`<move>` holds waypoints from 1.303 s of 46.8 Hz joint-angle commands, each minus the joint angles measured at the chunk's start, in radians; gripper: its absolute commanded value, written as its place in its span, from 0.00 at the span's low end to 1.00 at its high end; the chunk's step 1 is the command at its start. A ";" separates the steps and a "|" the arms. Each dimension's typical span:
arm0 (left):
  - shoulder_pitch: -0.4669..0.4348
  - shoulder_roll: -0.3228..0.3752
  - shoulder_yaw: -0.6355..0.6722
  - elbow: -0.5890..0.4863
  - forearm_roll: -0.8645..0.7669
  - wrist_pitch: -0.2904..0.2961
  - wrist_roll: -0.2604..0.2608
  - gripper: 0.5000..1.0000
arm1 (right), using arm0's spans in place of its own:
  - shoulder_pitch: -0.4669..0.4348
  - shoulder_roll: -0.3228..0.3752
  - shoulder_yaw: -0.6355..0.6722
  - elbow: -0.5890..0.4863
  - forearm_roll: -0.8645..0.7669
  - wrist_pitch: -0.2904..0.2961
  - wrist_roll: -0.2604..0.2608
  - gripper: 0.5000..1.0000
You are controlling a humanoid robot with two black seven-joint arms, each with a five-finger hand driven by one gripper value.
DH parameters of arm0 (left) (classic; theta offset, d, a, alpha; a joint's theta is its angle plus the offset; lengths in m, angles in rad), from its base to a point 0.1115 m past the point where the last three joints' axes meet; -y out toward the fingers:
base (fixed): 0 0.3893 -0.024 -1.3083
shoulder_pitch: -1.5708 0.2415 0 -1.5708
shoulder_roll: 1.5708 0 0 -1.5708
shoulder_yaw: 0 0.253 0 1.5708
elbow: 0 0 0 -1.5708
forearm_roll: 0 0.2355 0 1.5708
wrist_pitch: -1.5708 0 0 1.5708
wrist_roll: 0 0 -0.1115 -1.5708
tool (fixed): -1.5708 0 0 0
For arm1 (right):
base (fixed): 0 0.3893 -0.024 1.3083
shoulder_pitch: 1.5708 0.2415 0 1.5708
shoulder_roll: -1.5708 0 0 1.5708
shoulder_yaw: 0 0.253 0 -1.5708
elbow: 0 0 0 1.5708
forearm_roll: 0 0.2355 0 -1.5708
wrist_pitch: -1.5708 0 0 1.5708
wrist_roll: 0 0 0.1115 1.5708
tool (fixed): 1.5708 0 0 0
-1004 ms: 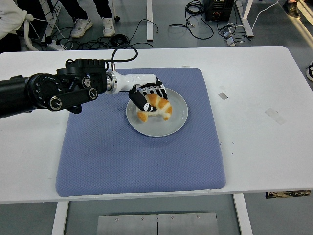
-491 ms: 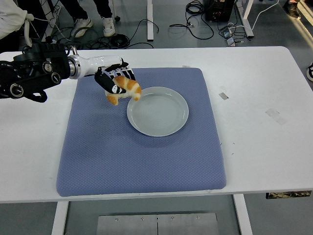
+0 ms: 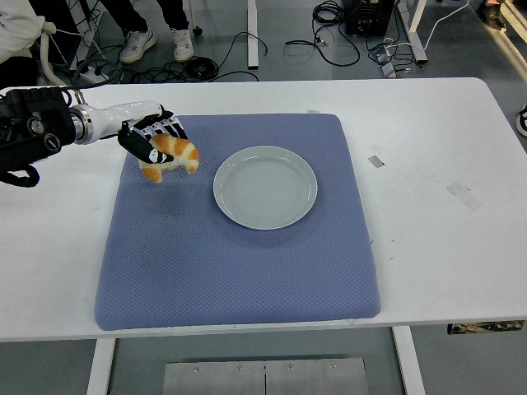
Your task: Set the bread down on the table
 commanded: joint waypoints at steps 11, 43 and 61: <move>0.049 0.013 0.000 0.000 0.005 0.009 -0.006 0.00 | 0.000 0.000 0.000 0.001 0.000 0.000 0.000 1.00; 0.070 0.002 0.002 0.001 0.005 0.021 -0.004 0.87 | 0.001 0.000 0.000 -0.001 0.000 0.000 0.000 1.00; 0.056 0.024 -0.116 0.000 -0.011 0.012 0.009 0.96 | 0.000 0.000 0.000 0.001 0.000 0.000 0.000 1.00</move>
